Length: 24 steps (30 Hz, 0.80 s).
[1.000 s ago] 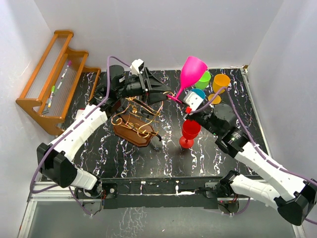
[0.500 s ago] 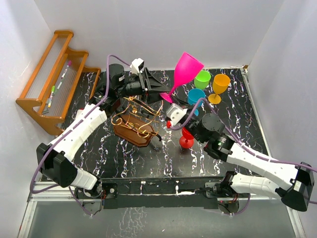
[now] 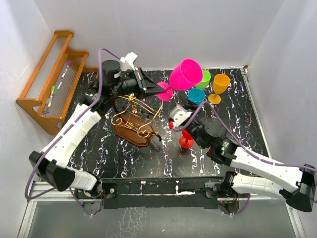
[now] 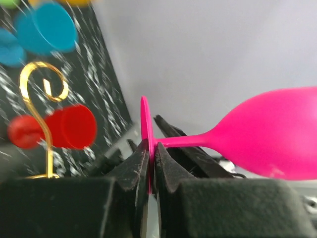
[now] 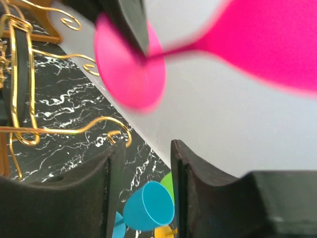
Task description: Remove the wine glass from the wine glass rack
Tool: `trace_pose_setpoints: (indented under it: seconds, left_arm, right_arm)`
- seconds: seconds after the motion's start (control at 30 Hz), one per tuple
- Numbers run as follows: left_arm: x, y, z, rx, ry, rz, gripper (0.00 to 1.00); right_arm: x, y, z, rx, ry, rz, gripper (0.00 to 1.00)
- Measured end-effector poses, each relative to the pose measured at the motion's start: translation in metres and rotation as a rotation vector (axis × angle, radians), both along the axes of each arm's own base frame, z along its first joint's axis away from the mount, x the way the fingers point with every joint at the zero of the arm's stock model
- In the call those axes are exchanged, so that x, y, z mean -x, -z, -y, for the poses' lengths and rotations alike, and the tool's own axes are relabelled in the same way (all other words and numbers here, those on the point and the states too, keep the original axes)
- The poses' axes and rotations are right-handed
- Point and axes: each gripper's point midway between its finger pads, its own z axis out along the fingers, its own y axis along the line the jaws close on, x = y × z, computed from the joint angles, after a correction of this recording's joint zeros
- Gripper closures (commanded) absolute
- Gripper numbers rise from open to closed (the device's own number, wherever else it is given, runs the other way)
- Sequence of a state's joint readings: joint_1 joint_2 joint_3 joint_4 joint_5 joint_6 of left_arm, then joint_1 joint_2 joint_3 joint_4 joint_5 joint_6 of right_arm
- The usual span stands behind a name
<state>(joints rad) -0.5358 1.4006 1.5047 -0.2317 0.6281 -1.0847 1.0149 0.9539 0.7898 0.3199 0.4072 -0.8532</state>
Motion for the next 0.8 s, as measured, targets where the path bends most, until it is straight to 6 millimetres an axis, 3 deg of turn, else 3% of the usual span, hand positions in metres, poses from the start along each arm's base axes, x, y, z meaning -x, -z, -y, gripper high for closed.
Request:
trace_pose_setpoints:
  seconds: [0.13,0.2,0.27,0.33,0.43,0.5,0.57,0.6,0.67,0.8]
  left_arm:
    - [-0.010,-0.027,-0.039,-0.093,-0.216,0.199,1.00]
    - [-0.008,-0.045,-0.068,-0.133,-0.341,0.302,1.00]
    - [-0.001,-0.065,-0.098,-0.162,-0.458,0.401,1.00]
    - [0.009,-0.084,-0.124,-0.180,-0.555,0.486,1.00]
    - [0.021,-0.098,-0.156,-0.220,-0.656,0.586,1.00]
    - [0.027,-0.097,-0.168,-0.252,-0.687,0.628,1.00]
    - [0.030,-0.089,-0.175,-0.300,-0.693,0.659,1.00]
    - [0.029,-0.085,-0.176,-0.319,-0.688,0.664,1.00]
    - [0.026,-0.072,-0.175,-0.368,-0.669,0.667,1.00]
    - [0.019,-0.048,-0.168,-0.444,-0.613,0.655,1.00]
  right_arm:
    - [0.007,0.004,0.028,-0.088,0.060,-0.067,0.48]
    - [0.005,0.013,0.040,-0.130,0.115,-0.115,0.51]
    - [0.000,0.028,0.050,-0.165,0.182,-0.179,0.66]
    - [-0.013,0.050,0.059,-0.194,0.257,-0.280,0.90]
    - [-0.045,0.066,0.077,-0.265,0.340,-0.468,0.92]
    - [-0.074,0.054,0.093,-0.381,0.347,-0.582,0.92]
    - [-0.087,0.033,0.103,-0.509,0.280,-0.660,0.60]
    - [-0.087,0.022,0.101,-0.563,0.225,-0.691,0.50]
    - [-0.074,-0.005,0.083,-0.634,0.060,-0.744,0.43]
    - [-0.031,-0.053,0.040,-0.687,-0.281,-0.812,0.41]
